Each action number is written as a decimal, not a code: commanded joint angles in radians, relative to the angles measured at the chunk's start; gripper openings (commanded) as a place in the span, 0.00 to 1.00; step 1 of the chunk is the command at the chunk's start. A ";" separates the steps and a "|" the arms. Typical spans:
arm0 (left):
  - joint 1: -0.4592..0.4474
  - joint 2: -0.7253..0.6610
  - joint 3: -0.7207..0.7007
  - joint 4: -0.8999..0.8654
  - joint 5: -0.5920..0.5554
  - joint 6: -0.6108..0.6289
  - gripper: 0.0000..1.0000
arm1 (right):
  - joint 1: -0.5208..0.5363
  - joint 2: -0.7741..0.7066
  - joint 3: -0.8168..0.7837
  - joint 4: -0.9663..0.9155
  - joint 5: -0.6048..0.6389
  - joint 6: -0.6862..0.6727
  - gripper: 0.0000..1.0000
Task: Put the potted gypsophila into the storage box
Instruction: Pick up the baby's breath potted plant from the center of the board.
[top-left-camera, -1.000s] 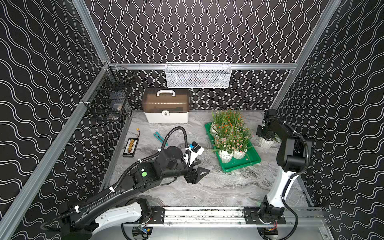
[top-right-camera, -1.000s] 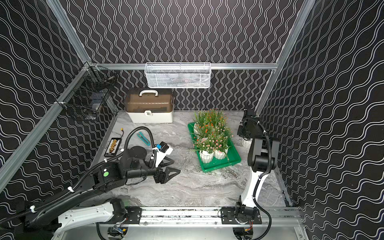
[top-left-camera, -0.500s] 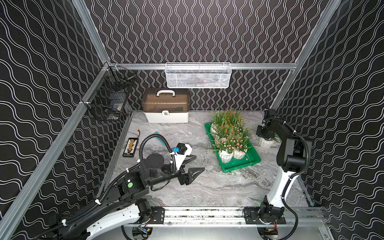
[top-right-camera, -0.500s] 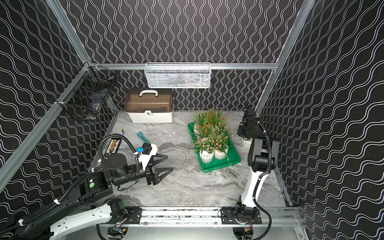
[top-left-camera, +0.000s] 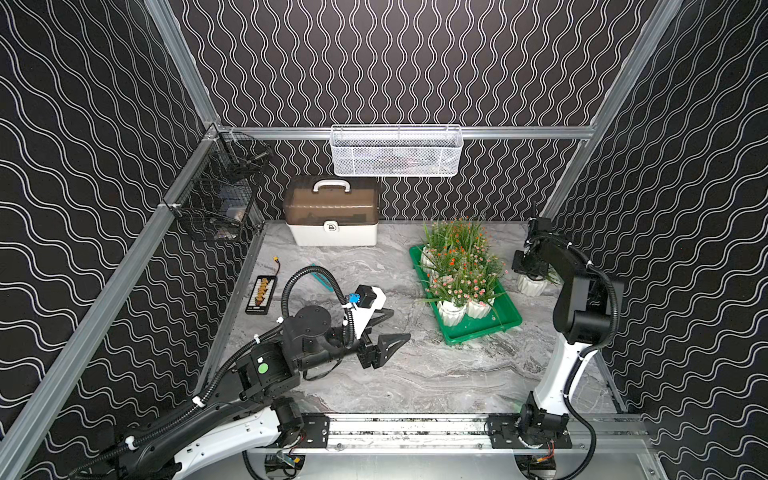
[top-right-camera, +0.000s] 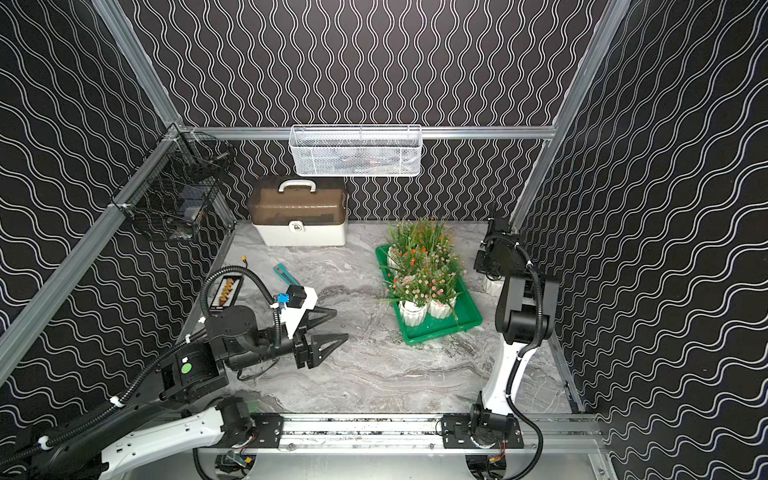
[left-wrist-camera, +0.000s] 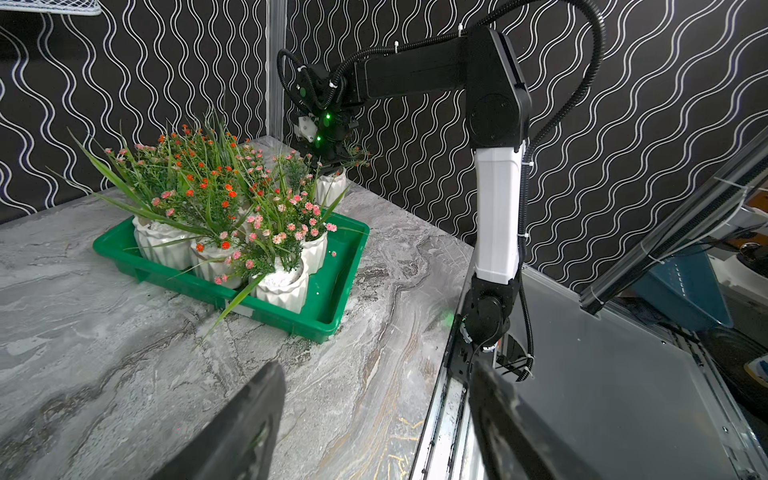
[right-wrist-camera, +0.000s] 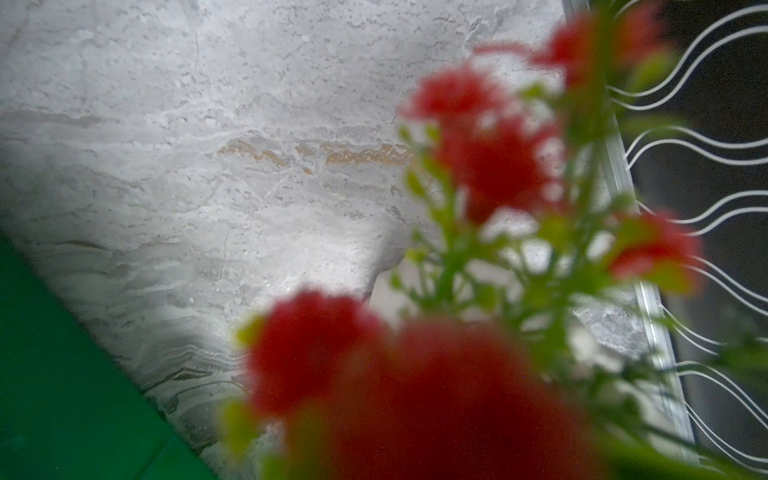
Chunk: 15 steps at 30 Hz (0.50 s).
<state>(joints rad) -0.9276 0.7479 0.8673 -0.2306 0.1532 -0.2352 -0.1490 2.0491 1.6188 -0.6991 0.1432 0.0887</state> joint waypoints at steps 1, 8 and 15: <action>0.001 0.002 0.009 0.009 -0.008 0.017 0.73 | 0.002 -0.020 -0.015 -0.037 -0.035 -0.001 0.00; 0.001 -0.006 0.006 0.008 -0.018 0.016 0.74 | 0.003 -0.101 -0.043 -0.034 -0.062 0.018 0.00; 0.001 -0.009 0.007 0.002 -0.024 0.019 0.73 | 0.006 -0.170 -0.079 -0.043 -0.102 0.048 0.00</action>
<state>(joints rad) -0.9276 0.7425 0.8688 -0.2375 0.1375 -0.2340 -0.1455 1.9076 1.5452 -0.7353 0.0620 0.1162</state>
